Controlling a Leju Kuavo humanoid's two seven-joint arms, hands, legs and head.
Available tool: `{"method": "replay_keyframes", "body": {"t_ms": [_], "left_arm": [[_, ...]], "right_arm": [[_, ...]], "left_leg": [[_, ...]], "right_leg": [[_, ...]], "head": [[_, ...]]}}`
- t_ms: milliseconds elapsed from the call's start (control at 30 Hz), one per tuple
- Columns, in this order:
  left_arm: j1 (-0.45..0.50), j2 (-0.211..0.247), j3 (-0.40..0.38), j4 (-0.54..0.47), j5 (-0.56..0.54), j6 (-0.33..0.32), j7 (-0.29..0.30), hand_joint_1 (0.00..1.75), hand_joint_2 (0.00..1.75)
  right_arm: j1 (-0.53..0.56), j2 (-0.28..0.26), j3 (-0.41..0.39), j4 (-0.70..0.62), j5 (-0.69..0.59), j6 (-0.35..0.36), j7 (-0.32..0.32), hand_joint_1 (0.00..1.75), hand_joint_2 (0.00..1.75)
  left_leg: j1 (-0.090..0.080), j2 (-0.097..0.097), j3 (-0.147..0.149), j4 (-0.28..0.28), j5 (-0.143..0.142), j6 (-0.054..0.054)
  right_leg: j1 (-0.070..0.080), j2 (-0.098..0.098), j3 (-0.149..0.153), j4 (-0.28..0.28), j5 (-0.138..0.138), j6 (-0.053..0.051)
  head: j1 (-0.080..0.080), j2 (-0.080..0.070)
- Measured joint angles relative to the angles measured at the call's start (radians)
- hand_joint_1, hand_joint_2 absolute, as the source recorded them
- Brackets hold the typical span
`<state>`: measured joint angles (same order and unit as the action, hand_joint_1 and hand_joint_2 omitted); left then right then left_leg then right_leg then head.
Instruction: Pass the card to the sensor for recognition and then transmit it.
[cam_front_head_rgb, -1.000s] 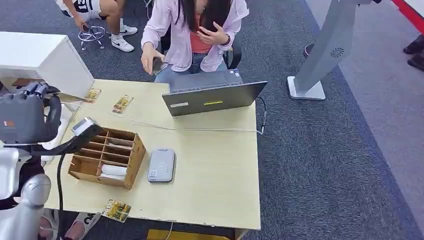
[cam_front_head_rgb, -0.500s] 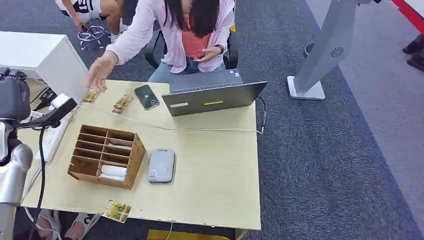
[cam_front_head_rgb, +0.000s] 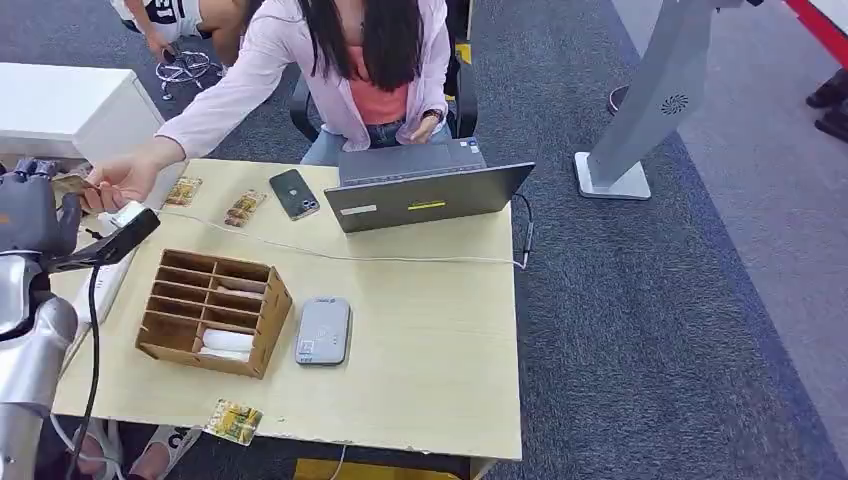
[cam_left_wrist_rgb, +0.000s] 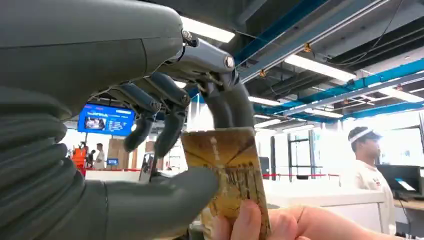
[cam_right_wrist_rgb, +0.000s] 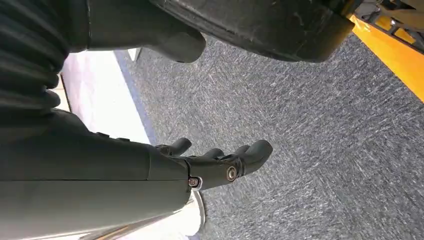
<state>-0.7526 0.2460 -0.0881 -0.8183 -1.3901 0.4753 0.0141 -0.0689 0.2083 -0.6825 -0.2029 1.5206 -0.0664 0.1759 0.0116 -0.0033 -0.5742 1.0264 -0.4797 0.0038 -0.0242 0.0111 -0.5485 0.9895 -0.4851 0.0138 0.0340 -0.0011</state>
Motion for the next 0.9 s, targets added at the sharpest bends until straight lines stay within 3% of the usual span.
{"method": "replay_keyframes", "body": {"t_ms": [233, 433, 600, 700, 833, 867, 900], "left_arm": [[0.075, -0.019, 0.013, -0.063, 0.049, 0.039, -0.038, 0.0, 1.75], [0.267, -0.032, 0.027, -0.284, 0.223, 0.033, -0.125, 0.0, 1.75], [0.514, -0.052, 0.093, -0.522, 0.541, -0.024, -0.253, 0.0, 1.75], [0.669, -0.08, 0.187, -0.63, 0.792, -0.086, -0.401, 0.0, 1.75], [0.816, -0.161, 0.375, -0.729, 1.106, -0.239, -0.58, 0.0, 1.75], [0.834, -0.173, 0.401, -0.731, 1.124, -0.262, -0.594, 0.0, 1.75], [0.848, -0.223, 0.525, -0.731, 1.252, -0.367, -0.644, 0.0, 1.75]], "right_arm": [[0.0, 0.0, 0.0, 0.0, -0.002, -0.007, 0.004, 0.0, 1.75], [0.001, 0.0, -0.004, 0.0, -0.007, -0.015, 0.011, 0.0, 1.75], [0.004, 0.0, -0.023, 0.001, -0.015, -0.026, 0.017, 0.0, 1.75], [0.008, 0.0, -0.036, 0.001, -0.027, -0.031, 0.016, 0.0, 1.75], [0.011, 0.0, -0.058, 0.001, -0.04, -0.047, 0.016, 0.0, 1.75], [0.012, 0.0, -0.06, 0.001, -0.043, -0.049, 0.017, 0.0, 1.75], [0.013, 0.0, -0.069, 0.001, -0.048, -0.055, 0.017, 0.0, 1.75]], "left_leg": [[0.0, 0.0, 0.0, 0.0, 0.0, 0.0], [0.0, 0.002, 0.0, 0.0, -0.001, 0.0], [0.0, 0.005, 0.0, 0.0, -0.003, 0.0], [0.0, 0.007, 0.0, -0.001, -0.005, 0.0], [0.0, 0.006, -0.001, -0.001, -0.005, 0.001], [0.0, 0.006, -0.001, -0.001, -0.005, 0.001], [0.0, 0.006, -0.002, -0.001, -0.006, 0.001]], "right_leg": [[0.0, 0.0, 0.0, 0.0, 0.0, 0.0], [0.0, 0.001, 0.0, -0.001, -0.001, 0.0], [0.0, 0.005, -0.001, -0.001, -0.001, 0.001], [0.0, 0.006, -0.002, -0.001, -0.002, 0.0], [0.0, 0.005, -0.002, -0.001, -0.003, 0.001], [0.0, 0.005, -0.001, -0.001, -0.003, 0.001], [0.0, 0.005, -0.001, -0.001, -0.003, 0.001]], "head": [[0.0, 0.0], [0.0, 0.0], [0.0, 0.0], [-0.001, 0.0], [0.0, 0.0], [0.0, 0.0], [0.0, 0.0]]}}
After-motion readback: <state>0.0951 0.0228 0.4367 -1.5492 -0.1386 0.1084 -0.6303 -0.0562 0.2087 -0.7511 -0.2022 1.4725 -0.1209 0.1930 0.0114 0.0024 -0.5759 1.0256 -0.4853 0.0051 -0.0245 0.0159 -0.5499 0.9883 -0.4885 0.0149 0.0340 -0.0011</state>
